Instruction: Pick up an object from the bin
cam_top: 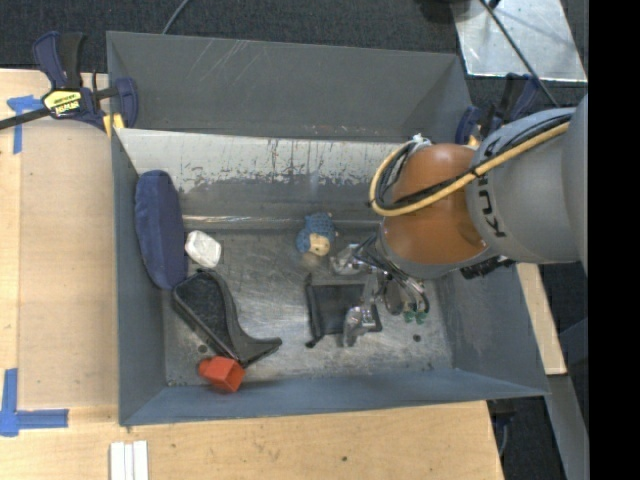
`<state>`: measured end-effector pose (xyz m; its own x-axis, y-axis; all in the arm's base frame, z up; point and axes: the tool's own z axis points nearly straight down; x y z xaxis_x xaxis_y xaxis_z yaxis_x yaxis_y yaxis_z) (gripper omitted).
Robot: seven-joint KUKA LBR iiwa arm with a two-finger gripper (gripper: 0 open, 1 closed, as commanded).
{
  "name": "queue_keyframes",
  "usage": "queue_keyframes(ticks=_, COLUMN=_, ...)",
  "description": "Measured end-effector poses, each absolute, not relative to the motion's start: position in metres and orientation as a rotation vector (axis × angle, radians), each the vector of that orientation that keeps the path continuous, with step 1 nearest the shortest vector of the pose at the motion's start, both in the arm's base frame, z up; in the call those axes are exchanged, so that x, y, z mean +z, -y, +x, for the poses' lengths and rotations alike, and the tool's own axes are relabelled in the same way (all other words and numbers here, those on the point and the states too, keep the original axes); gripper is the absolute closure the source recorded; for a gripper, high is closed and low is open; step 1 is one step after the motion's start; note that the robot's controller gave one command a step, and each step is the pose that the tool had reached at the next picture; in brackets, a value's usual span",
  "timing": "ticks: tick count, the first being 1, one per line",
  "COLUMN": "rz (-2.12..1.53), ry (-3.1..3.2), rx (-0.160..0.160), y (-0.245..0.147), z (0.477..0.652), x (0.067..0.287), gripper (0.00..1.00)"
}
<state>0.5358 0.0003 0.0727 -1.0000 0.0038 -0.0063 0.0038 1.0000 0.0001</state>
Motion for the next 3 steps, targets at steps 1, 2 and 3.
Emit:
queue_keyframes(ticks=1, rz=0.003, ry=-3.138, rx=0.000, y=0.000, z=0.537, x=0.075, gripper=0.00)
queue_keyframes(ticks=2, rz=0.004, ry=-3.116, rx=0.000, y=0.000, z=0.543, x=0.079, gripper=1.00)
queue_keyframes(ticks=3, rz=0.001, ry=-3.134, rx=0.000, y=0.000, z=0.545, x=0.121, gripper=1.00)
